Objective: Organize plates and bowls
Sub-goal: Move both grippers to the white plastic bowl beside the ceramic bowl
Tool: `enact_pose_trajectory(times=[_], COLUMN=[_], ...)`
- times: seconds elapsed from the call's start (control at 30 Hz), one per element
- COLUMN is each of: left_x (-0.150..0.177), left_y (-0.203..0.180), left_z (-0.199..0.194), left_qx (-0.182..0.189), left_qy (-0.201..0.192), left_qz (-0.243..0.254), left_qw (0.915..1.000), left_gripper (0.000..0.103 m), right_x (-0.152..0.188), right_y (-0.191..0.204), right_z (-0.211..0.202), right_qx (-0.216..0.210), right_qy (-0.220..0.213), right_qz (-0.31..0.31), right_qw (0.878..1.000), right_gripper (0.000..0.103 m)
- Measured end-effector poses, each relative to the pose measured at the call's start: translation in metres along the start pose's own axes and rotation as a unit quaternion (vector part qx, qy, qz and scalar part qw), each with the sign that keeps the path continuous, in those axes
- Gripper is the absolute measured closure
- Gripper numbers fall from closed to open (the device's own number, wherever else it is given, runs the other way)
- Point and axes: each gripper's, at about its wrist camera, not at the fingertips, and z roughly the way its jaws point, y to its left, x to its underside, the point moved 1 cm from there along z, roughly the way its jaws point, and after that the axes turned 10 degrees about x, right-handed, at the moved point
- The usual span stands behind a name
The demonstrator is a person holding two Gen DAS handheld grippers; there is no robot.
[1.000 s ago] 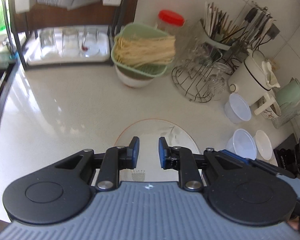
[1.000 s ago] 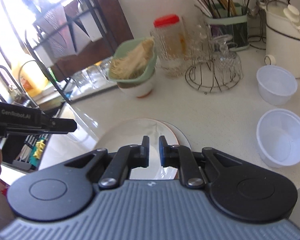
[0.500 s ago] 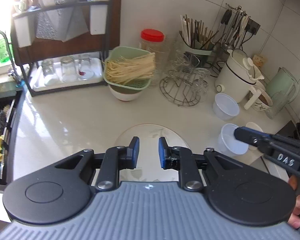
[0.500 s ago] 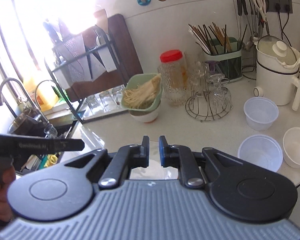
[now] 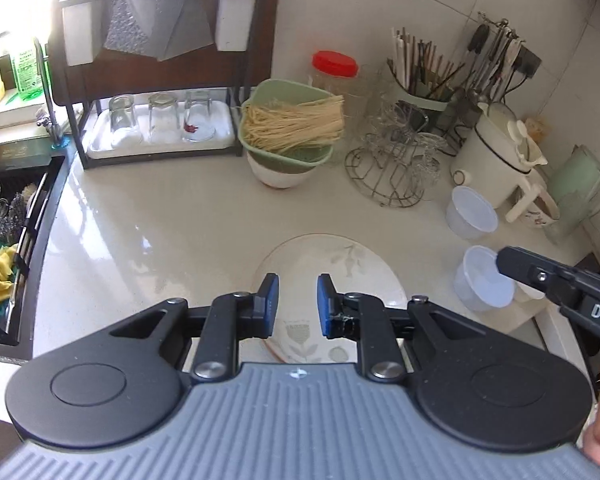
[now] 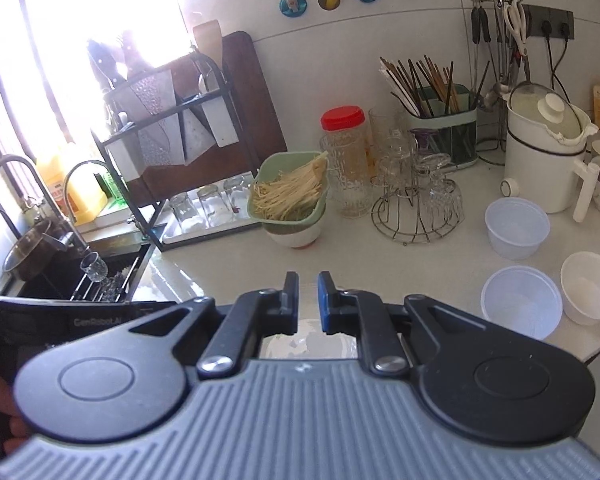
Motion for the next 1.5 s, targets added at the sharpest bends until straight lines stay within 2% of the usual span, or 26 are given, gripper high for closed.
enact_pose_trajectory(times=[0.1, 0.27, 0.53, 0.7, 0.9, 1.07, 1.3, 1.33, 1.4, 1.43, 1.47, 1.5], left_x=[-0.002, -0.007, -0.009, -0.013, -0.025, -0.039, -0.052, -0.053, -0.053, -0.053, -0.053, -0.053], left_y=[0.009, 0.022, 0.01, -0.021, -0.069, -0.1, -0.137, -0.143, -0.152, -0.156, -0.159, -0.162], left_z=[0.0, 0.0, 0.02, 0.039, 0.067, 0.101, 0.154, 0.163, 0.179, 0.188, 0.195, 0.203], left_qx=[-0.012, -0.007, 0.04, 0.064, 0.062, 0.064, 0.081, 0.08, 0.084, 0.081, 0.083, 0.086], left_qy=[0.004, 0.003, 0.012, 0.013, 0.012, 0.02, 0.055, 0.062, 0.073, 0.077, 0.082, 0.089], left_qz=[0.013, 0.009, 0.009, 0.007, 0.02, 0.038, 0.067, 0.072, 0.079, 0.078, 0.078, 0.079], left_qw=[0.9998, 0.9999, 0.9991, 0.9978, 0.9978, 0.9971, 0.9929, 0.9922, 0.9906, 0.9907, 0.9902, 0.9891], left_gripper=[0.08, 0.08, 0.08, 0.08, 0.08, 0.08, 0.08, 0.075, 0.063, 0.055, 0.053, 0.053], right_x=[0.003, 0.008, 0.008, -0.001, -0.015, -0.013, -0.001, 0.001, 0.007, 0.01, 0.013, 0.017], right_y=[0.005, 0.013, 0.005, -0.023, -0.075, -0.115, -0.166, -0.172, -0.185, -0.191, -0.196, -0.202], right_z=[-0.001, 0.0, 0.0, 0.003, 0.012, 0.026, 0.043, 0.045, 0.05, 0.053, 0.055, 0.056], right_qx=[0.011, 0.031, 0.07, 0.082, 0.094, 0.113, 0.137, 0.141, 0.146, 0.147, 0.147, 0.146], right_qy=[-0.002, 0.002, 0.0, -0.001, -0.007, 0.001, 0.021, 0.024, 0.031, 0.037, 0.038, 0.038], right_qz=[0.006, 0.001, -0.005, -0.002, 0.013, 0.03, 0.061, 0.066, 0.08, 0.087, 0.097, 0.113], right_qw=[1.0, 1.0, 0.998, 0.997, 0.996, 0.993, 0.988, 0.987, 0.986, 0.985, 0.984, 0.982], right_gripper=[0.089, 0.089, 0.09, 0.09, 0.09, 0.09, 0.089, 0.089, 0.084, 0.069, 0.056, 0.054])
